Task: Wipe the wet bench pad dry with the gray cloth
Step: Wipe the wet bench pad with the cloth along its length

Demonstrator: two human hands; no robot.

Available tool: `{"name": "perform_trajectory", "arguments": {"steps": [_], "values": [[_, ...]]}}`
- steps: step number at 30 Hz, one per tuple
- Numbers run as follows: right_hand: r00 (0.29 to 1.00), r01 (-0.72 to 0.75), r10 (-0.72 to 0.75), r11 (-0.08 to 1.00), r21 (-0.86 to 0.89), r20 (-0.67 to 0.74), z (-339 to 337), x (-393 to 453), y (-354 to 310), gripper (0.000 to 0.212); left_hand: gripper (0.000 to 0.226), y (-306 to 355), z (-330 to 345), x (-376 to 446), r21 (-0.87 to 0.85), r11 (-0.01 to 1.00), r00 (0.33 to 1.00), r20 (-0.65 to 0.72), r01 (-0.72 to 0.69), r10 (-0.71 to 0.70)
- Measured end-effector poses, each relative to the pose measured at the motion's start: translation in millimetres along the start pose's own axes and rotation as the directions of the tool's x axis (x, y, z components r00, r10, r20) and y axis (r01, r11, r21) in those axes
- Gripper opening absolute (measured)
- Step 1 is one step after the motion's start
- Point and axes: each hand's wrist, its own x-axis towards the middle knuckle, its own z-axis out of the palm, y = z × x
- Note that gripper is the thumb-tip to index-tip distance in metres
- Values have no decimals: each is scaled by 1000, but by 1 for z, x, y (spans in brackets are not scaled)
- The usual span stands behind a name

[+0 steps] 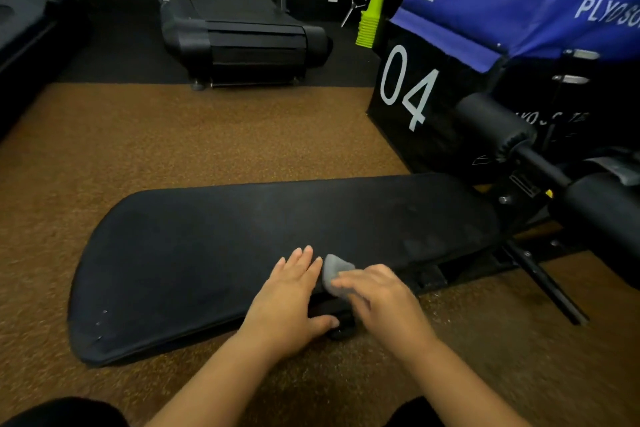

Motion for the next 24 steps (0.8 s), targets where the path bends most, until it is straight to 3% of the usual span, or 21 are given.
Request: {"name": "perform_trajectory", "arguments": {"steps": [4,6,10,12,15,17,21,22,24], "values": [[954,-267,264,964,3,-143,-4,10,35,31,94,10,9,5,40,999,999,-32,22,-21],[956,-250,242,968,-32,-169,5,13,24,29,93,18,13,11,50,999,999,-32,2,0],[998,-30,28,999,-27,-48,-6,-13,36,32,91,29,18,24,59,998,1000,-14,-10,10],[989,-120,119,993,-8,-90,-21,-17,65,38,91,33,20,30,72,997,1000,-8,0,1],[899,-386,381,922,23,-217,-31,-4,92,34,92,42,24,40,85,996,1000,-7,6,-6],[914,-340,322,940,-33,-247,-24,8,79,31,93,47,29,47,92,996,1000,-17,5,-3],[991,-94,91,995,-30,-95,-16,-7,71,26,93,50,34,51,105,994,1000,-25,5,-3],[991,-107,105,994,-16,-87,-21,-10,81,28,93,50,33,50,116,993,1000,-17,-2,4],[949,-287,285,958,5,-138,-32,-8,102,29,93,48,30,48,132,991,1000,-1,-16,16]]}}
